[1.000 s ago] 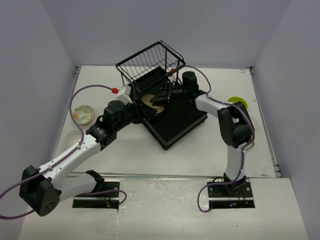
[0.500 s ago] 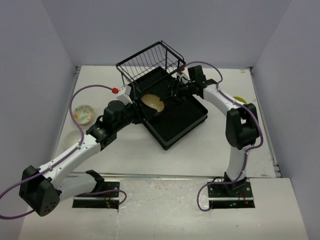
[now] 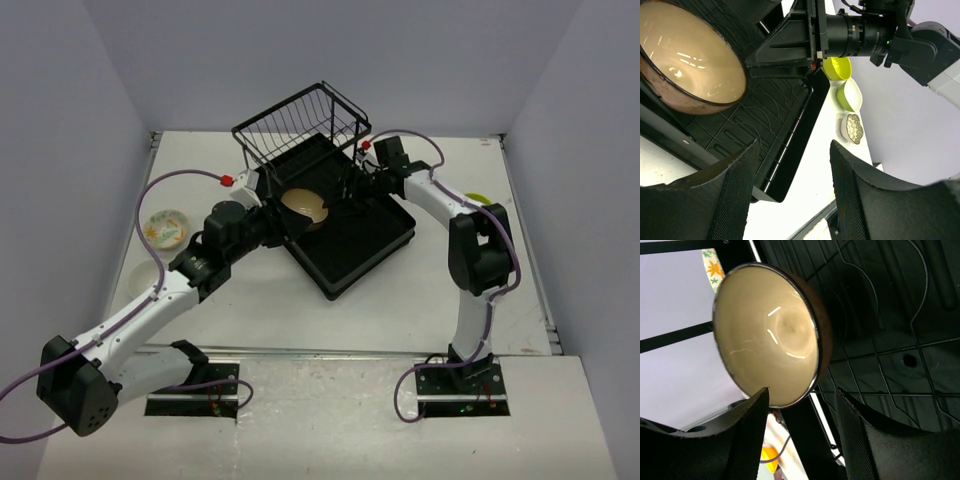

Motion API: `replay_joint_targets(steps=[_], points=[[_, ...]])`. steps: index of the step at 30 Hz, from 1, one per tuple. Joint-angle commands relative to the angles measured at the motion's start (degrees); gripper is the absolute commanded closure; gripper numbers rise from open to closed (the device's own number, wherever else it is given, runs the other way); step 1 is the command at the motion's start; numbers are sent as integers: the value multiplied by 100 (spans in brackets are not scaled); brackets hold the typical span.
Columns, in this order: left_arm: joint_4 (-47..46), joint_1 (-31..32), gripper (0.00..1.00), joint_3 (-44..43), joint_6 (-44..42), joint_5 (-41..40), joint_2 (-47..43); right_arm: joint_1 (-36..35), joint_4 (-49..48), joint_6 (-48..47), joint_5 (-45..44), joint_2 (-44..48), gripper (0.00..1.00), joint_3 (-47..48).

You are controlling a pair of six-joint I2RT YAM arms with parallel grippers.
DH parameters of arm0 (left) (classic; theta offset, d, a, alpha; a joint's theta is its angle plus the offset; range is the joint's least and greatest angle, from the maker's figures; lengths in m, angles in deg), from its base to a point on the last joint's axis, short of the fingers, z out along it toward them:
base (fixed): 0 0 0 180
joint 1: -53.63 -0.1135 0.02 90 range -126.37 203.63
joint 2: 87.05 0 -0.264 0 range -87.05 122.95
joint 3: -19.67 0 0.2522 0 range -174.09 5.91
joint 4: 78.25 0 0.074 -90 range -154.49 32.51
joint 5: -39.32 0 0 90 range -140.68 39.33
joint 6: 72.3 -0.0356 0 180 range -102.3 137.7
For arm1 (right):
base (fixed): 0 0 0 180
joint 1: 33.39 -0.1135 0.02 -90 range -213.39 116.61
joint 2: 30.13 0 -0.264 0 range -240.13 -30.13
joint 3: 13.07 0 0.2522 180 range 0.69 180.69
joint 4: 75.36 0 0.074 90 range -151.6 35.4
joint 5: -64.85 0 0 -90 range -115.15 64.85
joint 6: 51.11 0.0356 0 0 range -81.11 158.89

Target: Unload the bowls from the dish rack

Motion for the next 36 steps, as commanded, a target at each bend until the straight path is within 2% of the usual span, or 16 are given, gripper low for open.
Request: replay_joint_targets(steps=[1,11,20,23,24,26,27,29,36], points=[[130,-53,40,-12,-146,34,-138,-95,-68,176,-78,-110,44,143],[280,-185,40,6,-207,96,-261,-262,-297,448,1,-540,46,283],[465,-291,39,-82,-278,140,-393,-482,-393,940,-263,-909,56,609],[552,-326,39,-100,-330,148,-446,-526,-351,1028,-315,-988,62,775],[570,-326,39,-109,-339,148,-454,-535,-341,1046,-307,-997,72,819],[597,-343,40,-82,-339,148,-507,-552,-403,1160,-280,-1024,80,872],[597,-352,39,-82,-339,157,-516,-552,-368,1169,-333,-1024,91,916],[614,-361,39,-73,-348,175,-542,-552,-271,1169,-412,-989,100,934],[693,-387,39,-187,-374,219,-569,-658,-201,959,-798,-480,100,619]])
